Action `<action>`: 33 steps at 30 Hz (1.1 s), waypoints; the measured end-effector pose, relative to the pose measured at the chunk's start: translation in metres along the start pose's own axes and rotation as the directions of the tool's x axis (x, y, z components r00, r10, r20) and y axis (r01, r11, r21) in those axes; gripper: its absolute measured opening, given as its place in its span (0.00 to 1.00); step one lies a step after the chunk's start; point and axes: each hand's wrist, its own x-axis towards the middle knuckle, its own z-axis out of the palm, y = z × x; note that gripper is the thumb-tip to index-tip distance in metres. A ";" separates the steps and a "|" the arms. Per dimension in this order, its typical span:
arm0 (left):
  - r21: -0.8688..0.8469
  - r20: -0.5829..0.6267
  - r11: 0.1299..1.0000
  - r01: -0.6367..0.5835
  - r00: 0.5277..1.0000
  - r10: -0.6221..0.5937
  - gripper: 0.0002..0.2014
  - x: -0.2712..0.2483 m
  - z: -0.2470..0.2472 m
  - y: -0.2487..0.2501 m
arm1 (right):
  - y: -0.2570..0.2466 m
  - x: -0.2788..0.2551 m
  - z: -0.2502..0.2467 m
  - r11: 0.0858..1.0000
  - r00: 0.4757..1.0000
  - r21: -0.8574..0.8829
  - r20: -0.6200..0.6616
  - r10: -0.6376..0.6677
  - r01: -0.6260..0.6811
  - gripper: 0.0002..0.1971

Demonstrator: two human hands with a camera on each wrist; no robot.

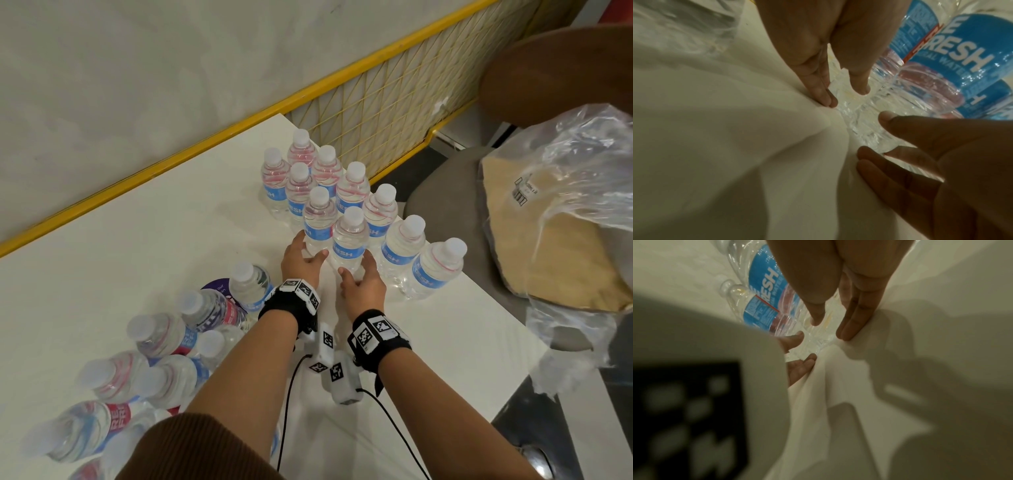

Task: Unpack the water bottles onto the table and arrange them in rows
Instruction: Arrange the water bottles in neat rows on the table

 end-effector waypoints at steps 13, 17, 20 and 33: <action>0.355 0.221 0.931 0.079 0.961 -0.165 0.32 -0.023 -0.011 0.030 | 0.004 -0.045 -0.048 0.980 0.989 -0.178 0.127 -0.071 0.093 0.07; 0.433 0.364 0.901 0.007 0.913 -0.182 0.30 -0.056 -0.029 0.058 | 0.009 -0.087 -0.065 0.939 0.952 -0.282 0.285 -0.114 0.197 0.08; 0.444 0.452 0.893 -0.070 0.878 -0.155 0.27 -0.088 -0.054 0.080 | 0.008 -0.122 -0.068 0.918 0.904 -0.302 0.411 -0.117 0.256 0.07; 0.730 0.482 0.595 -0.337 0.871 -0.098 0.26 -0.192 -0.190 0.066 | 0.005 -0.258 -0.035 0.815 0.573 -0.332 0.820 0.001 0.474 0.19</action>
